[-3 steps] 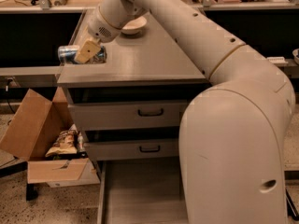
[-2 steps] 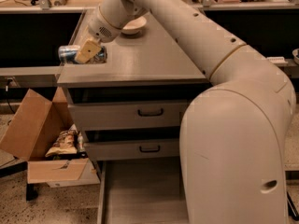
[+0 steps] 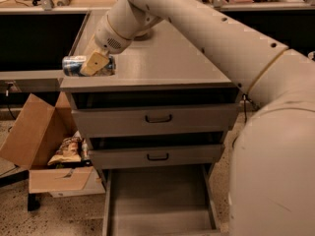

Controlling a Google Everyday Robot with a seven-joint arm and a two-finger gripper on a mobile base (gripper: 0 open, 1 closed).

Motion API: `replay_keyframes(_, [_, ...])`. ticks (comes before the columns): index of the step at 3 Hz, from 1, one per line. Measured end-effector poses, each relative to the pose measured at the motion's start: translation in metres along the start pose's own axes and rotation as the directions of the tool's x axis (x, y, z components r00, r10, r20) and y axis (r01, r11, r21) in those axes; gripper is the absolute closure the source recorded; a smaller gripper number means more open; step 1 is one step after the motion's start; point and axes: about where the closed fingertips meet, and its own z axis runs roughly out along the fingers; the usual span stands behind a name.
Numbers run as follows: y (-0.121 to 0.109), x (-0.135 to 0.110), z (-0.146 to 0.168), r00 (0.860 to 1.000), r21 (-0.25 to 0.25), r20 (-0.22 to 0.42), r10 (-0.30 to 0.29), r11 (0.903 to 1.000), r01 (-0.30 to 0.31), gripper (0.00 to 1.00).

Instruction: Place redbull can into bottom drawer

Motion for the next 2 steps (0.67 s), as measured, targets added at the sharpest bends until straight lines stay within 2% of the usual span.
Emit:
replay_keyframes(1, [0.039,0.006,0.006,1.0,-0.001,-0.019,-0.009,1.0,0.009,1.0])
replay_keyframes(2, [0.087,0.037,0.03,0.998,-0.057,-0.047,0.037,0.9976,-0.04,1.0])
